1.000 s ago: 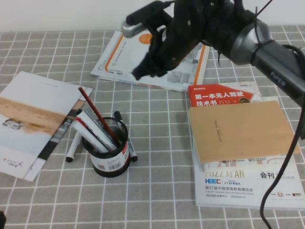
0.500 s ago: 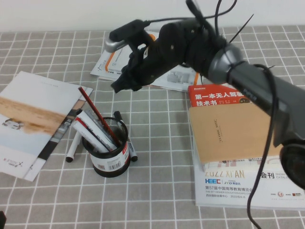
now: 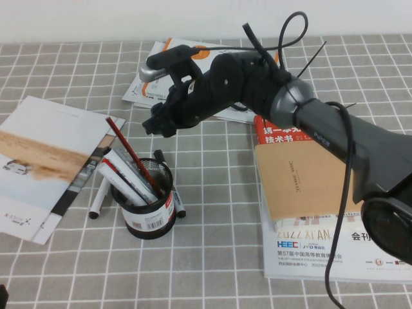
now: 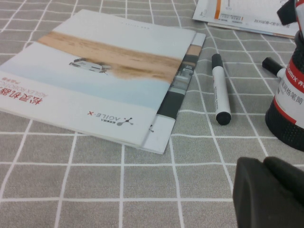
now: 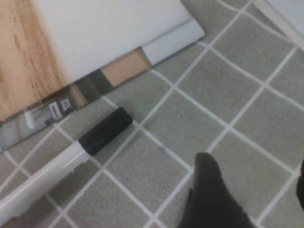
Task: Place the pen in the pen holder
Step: Pick up the pen on the table
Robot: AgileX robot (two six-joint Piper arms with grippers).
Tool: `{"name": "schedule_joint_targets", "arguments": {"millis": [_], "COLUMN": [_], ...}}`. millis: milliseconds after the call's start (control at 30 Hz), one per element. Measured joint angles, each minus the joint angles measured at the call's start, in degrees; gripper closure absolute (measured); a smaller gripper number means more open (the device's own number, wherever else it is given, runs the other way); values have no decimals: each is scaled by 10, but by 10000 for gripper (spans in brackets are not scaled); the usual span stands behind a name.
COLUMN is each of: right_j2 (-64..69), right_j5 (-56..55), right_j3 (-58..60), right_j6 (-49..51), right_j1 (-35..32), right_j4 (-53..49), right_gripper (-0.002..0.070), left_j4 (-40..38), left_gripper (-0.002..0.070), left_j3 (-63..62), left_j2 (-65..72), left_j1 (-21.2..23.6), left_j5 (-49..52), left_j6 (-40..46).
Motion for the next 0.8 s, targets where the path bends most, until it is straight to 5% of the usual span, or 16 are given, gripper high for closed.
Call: {"name": "schedule_joint_targets", "arguments": {"millis": [800], "right_j2": [35], "right_j5": [36], "right_j3": [0], "right_j6": [0], "right_j1": [0], "right_j4": [36], "right_gripper": [344], "left_j4": [0], "left_gripper": [677], "left_j3": [0], "left_j2": [0], "left_j1": [0], "left_j5": [0], "left_j6": [0]}}
